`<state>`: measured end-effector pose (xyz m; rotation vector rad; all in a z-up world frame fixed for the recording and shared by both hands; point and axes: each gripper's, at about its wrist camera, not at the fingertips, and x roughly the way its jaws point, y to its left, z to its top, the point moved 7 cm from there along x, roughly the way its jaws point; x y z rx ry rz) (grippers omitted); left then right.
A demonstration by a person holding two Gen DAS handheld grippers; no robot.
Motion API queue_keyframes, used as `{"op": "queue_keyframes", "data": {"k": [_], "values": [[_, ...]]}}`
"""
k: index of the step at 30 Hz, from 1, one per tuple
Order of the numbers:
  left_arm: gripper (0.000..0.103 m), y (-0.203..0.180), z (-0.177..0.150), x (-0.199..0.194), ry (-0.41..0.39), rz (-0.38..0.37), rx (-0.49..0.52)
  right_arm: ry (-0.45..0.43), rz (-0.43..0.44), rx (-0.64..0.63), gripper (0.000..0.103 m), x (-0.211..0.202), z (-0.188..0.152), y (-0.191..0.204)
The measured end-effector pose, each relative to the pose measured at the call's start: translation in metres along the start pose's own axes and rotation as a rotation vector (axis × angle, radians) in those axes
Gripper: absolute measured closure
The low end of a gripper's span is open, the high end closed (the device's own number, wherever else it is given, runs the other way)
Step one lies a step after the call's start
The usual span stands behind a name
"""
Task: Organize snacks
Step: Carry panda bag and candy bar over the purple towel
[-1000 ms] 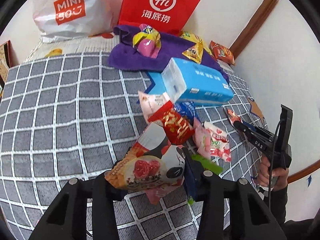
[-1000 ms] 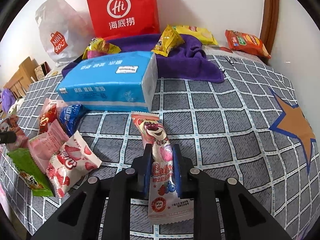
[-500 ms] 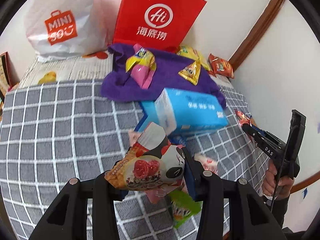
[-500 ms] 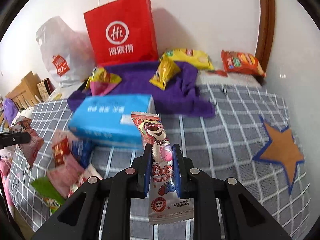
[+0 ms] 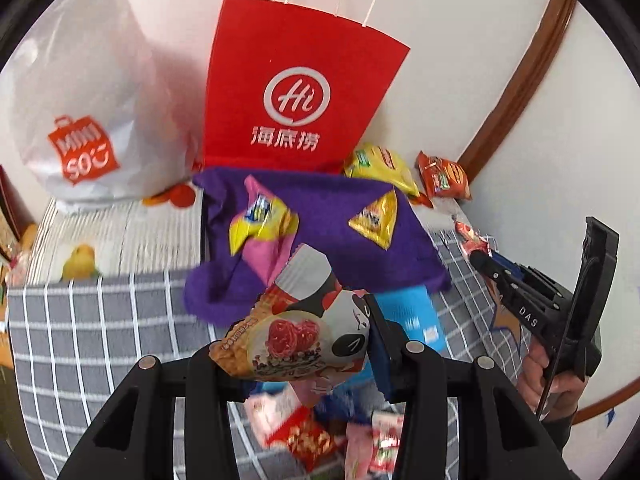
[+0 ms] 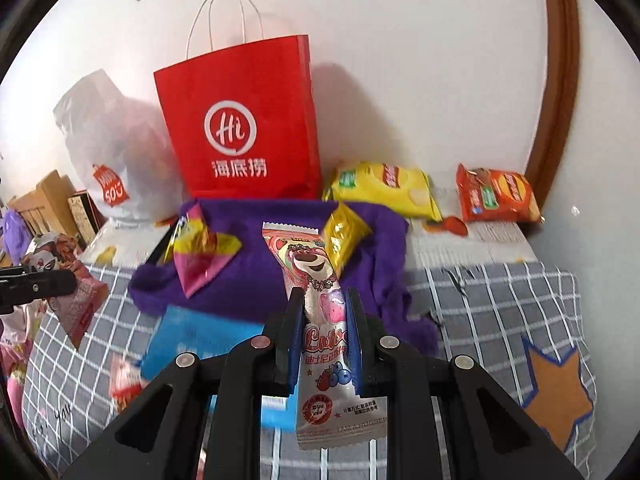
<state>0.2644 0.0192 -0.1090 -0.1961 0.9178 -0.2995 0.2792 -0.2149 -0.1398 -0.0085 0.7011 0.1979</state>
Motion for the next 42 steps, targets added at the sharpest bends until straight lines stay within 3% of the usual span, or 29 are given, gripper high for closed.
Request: {"op": "queue_keyframes", "data": {"k": [6,17,26,42], "values": [[0.061,-0.004,0.019,0.030,0.014,-0.019,-0.001,0.008,0.004,0.013,0.083,0.033,0.020,-0.003],[0.061,-0.008,0.050,0.076,0.044,-0.048,0.005,0.071,0.015,0.022,0.083,0.092,0.022,-0.009],[0.061,0.006,0.049,0.094,0.078,-0.052,0.000,0.111,-0.006,0.034,0.082,0.119,0.010,-0.016],[0.061,0.010,0.042,0.113,0.136,-0.053,-0.015,0.134,-0.006,0.048,0.082,0.131,-0.003,-0.020]]}}
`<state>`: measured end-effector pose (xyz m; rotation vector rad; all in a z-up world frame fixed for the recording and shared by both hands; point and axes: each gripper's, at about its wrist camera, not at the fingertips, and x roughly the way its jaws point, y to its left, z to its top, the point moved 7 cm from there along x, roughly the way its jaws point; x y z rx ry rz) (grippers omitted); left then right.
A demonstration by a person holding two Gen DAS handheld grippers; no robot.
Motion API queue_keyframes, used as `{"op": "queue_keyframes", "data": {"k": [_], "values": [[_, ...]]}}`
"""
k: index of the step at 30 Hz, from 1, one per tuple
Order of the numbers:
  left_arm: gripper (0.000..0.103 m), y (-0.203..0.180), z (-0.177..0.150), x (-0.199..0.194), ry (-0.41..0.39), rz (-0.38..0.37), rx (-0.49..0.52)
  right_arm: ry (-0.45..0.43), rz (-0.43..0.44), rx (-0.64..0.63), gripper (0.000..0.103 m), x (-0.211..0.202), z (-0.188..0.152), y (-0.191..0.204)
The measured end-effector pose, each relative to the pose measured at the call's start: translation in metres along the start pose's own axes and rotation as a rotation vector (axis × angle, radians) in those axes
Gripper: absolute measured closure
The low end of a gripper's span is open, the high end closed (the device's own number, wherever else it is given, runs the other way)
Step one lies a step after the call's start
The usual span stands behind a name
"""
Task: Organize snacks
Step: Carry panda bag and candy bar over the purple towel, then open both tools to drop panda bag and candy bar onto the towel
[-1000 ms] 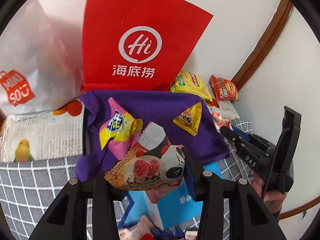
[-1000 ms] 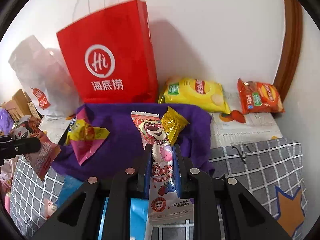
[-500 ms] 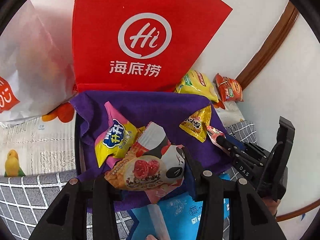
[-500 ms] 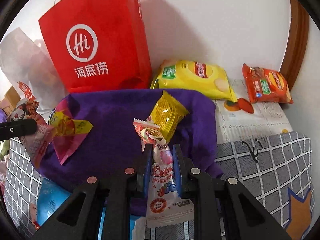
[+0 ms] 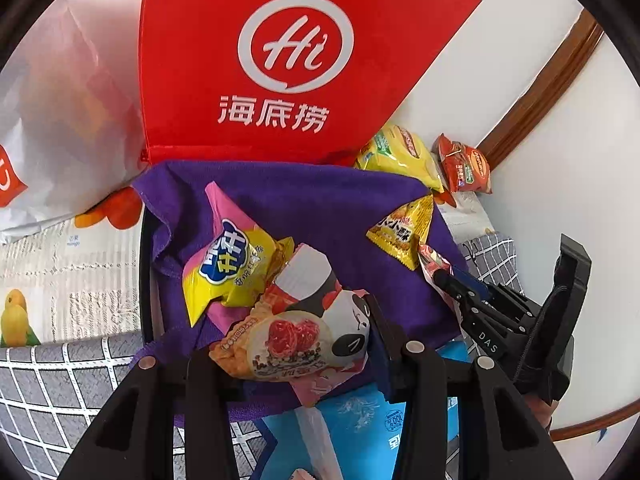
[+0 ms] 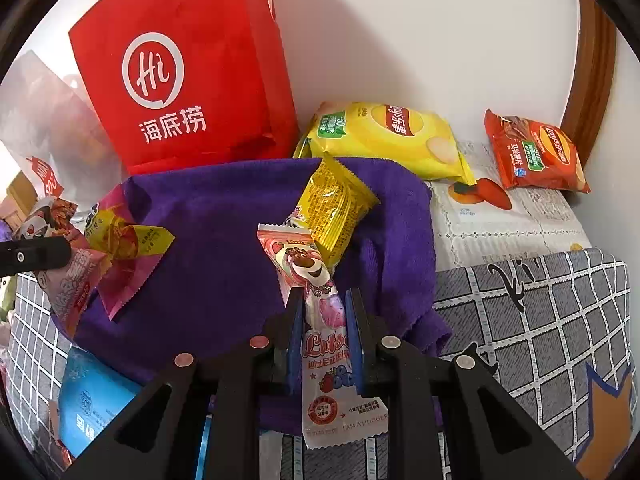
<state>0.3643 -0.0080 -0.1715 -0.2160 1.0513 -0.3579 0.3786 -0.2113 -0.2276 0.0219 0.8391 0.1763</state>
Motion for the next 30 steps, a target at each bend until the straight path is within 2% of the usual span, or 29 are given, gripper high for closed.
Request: {"op": "queue_keyframes", "data": {"k": [15,18,20,23,30], "values": [[0.061,0.000,-0.008,0.019,0.053,0.027,0.001,0.015,0.000,-0.008,0.081,0.004,-0.005,0.000],[0.061,0.000,-0.008,0.020,0.054,0.028,0.000,0.010,0.000,-0.012,0.073,0.003,-0.004,0.001],[0.061,0.000,-0.008,0.020,0.053,0.028,-0.001,0.003,0.001,-0.014,0.063,0.000,-0.004,0.002],[0.061,0.001,-0.008,0.020,0.052,0.025,-0.001,-0.009,0.005,-0.011,0.055,-0.003,-0.003,0.003],[0.061,-0.004,-0.006,0.018,0.027,0.003,0.011,-0.028,0.008,-0.016,0.054,-0.009,-0.001,0.006]]}}
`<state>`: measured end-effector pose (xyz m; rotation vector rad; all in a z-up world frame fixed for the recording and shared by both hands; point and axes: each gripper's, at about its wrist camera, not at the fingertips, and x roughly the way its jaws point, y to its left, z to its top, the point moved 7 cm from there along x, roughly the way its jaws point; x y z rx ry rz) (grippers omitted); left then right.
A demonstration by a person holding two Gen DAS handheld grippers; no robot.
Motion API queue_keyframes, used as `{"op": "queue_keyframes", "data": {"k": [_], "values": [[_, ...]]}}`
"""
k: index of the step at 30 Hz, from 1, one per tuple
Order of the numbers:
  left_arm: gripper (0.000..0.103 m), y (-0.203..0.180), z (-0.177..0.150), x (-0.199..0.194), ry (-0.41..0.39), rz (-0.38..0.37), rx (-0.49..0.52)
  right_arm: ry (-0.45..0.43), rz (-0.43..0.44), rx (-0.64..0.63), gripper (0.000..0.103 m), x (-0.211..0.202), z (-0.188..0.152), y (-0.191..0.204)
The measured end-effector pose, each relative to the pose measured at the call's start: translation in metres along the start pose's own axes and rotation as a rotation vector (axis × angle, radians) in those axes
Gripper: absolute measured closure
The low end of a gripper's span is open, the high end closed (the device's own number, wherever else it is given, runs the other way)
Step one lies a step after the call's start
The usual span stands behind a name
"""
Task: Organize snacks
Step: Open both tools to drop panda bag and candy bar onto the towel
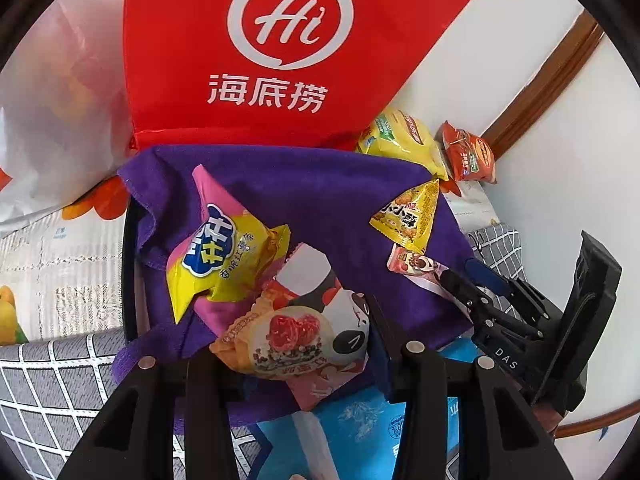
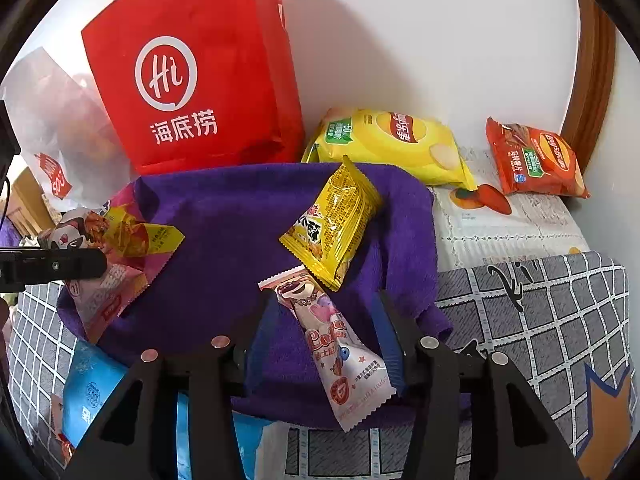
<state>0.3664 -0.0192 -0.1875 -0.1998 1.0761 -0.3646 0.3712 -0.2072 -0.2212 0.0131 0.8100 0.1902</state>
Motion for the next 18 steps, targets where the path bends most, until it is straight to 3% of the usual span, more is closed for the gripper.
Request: {"op": "queue_keyframes", "data": {"k": [10,15,18], "values": [[0.060,0.003,0.000,0.003,-0.001,0.002,-0.011,-0.016,0.001,0.003,0.051,-0.003,0.000,0.001],[0.050,0.003,0.000,-0.003,-0.006,0.015,-0.008,-0.022,0.000,0.001,0.051,-0.005,0.001,0.001],[0.038,0.001,0.003,-0.016,-0.031,0.010,-0.007,-0.032,-0.007,-0.002,0.051,-0.008,0.003,0.002]]}}
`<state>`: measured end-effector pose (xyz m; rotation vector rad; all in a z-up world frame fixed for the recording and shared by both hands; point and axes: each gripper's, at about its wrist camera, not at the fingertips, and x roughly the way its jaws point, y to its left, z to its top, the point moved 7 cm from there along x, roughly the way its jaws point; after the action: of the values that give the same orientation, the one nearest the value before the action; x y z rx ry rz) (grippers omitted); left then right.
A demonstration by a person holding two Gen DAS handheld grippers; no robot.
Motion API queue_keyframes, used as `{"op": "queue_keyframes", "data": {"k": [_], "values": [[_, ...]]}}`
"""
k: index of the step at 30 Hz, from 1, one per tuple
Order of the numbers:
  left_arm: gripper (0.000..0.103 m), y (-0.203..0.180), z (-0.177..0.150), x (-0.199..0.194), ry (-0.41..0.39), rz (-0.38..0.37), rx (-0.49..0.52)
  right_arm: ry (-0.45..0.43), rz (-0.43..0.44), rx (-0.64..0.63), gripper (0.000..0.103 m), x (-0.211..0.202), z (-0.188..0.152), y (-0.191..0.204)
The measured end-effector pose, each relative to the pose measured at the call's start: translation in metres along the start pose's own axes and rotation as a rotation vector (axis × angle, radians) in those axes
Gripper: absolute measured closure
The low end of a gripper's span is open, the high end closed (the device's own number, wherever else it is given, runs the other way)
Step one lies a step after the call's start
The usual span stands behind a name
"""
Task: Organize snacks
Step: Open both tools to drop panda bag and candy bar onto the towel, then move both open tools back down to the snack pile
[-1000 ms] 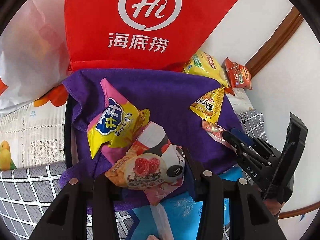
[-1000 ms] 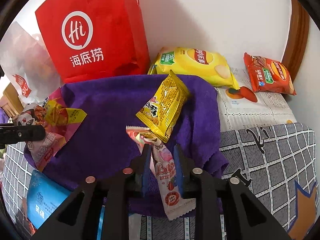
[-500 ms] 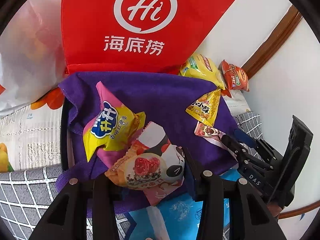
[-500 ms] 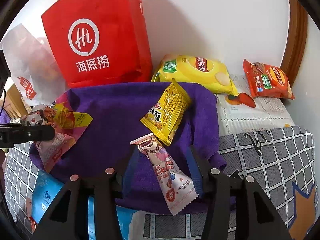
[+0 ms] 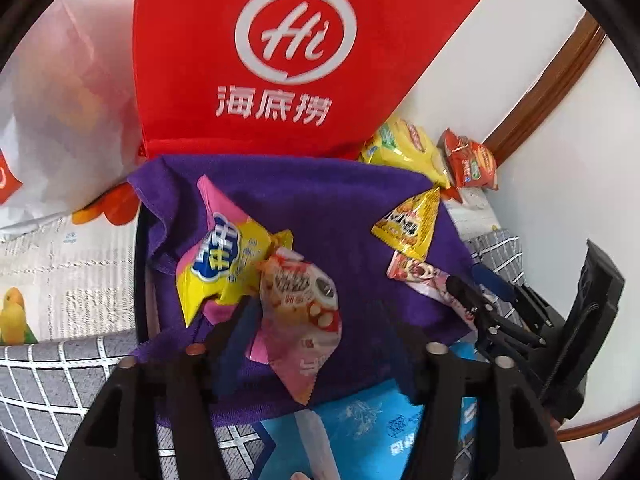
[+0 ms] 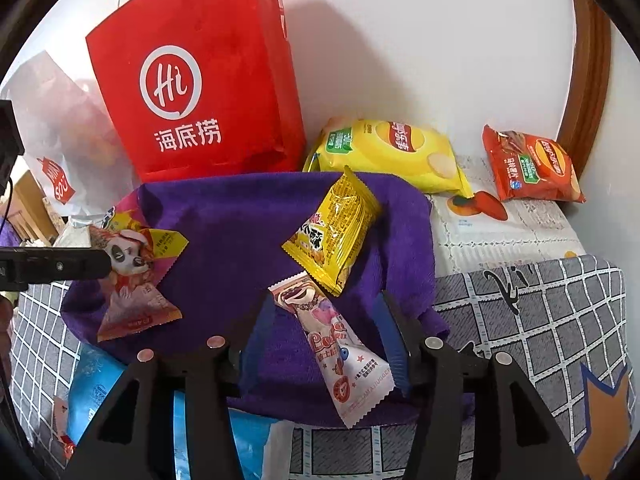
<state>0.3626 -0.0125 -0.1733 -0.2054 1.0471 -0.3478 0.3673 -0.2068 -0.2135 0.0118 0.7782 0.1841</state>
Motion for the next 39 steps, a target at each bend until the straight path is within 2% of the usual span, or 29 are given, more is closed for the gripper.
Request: {"op": "queue_keyframes", "data": {"k": [9,13,18,23,28,31,33,36,39], "values": [[0.034,-0.010,0.006,-0.036,-0.074,-0.016,0.026,-0.034,-0.010,0.018,0.046,-0.024,0.006,0.002],[0.034,-0.016,0.006,-0.045,-0.093,0.013,0.052,-0.039,-0.020,0.032,0.046,-0.040,-0.001,0.002],[0.034,-0.027,0.006,-0.062,-0.134,0.024,0.092,-0.056,-0.038,0.046,0.046,-0.070,-0.012,0.002],[0.034,-0.049,-0.001,-0.082,-0.177,0.025,0.154,-0.033,0.013,0.102,0.046,-0.104,-0.027,0.002],[0.034,-0.063,-0.012,-0.108,-0.239,0.076,0.209,-0.054,-0.033,0.058,0.046,-0.143,-0.042,0.004],[0.034,-0.062,-0.024,-0.117,-0.228,0.067,0.199,-0.082,-0.059,0.018,0.045,-0.161,-0.050,0.005],[0.034,-0.058,-0.034,-0.121,-0.221,0.094,0.197,-0.101,-0.068,0.018,0.045,-0.170,-0.056,0.005],[0.034,-0.048,-0.048,-0.126,-0.219,0.133,0.194,-0.089,-0.032,0.051,0.045,-0.171,-0.065,0.006],[0.034,-0.036,-0.067,-0.128,-0.197,0.130,0.173,-0.043,0.010,0.066,0.045,-0.163,-0.078,0.010]]}}
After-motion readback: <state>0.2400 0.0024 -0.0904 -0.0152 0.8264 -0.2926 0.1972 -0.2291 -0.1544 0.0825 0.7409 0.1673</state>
